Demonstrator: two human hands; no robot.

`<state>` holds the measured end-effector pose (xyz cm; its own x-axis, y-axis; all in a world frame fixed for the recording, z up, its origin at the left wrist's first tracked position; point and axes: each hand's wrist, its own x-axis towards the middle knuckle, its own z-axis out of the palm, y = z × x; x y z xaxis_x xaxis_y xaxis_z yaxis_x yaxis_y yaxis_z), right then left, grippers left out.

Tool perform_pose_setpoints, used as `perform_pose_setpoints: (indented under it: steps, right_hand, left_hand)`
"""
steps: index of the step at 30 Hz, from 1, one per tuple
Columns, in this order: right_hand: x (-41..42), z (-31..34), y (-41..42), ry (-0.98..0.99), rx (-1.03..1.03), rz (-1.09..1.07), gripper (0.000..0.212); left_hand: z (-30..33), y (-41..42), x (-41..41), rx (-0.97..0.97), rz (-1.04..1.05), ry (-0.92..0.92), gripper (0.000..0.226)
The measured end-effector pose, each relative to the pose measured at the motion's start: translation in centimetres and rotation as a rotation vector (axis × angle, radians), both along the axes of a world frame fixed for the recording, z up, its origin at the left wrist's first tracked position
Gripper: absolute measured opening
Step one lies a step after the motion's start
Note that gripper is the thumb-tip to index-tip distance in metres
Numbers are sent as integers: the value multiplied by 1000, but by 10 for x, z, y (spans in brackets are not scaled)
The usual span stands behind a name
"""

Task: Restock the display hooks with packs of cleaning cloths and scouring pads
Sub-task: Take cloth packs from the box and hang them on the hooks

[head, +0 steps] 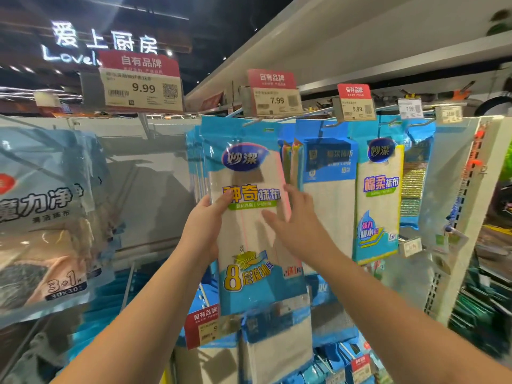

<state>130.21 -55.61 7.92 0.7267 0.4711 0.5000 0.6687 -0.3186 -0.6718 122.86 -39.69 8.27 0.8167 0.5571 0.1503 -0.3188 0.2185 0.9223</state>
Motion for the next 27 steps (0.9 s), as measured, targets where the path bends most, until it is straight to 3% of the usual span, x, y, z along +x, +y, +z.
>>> perform_pose_setpoints:
  steps: [6,8,12,20,27]
  right_hand:
    - [17,-30,29,123,-60,-20,84]
    - [29,-35,41,109,-100,-70,87]
    - [46,-46,70,94,-173,-136,87]
    - [66,-72,118,96,-188,-186,88]
    - [61,-75,119,102,-192,-258,87]
  left_hand:
    - [-4,14,23,72,96,33,17]
    - [-10,21,29,195,190,121,14]
    - [-24,44,39,490,352,282,33]
    - [-37,65,57,600,498,339,17]
    - [-40,58,50,669,492,339,14]
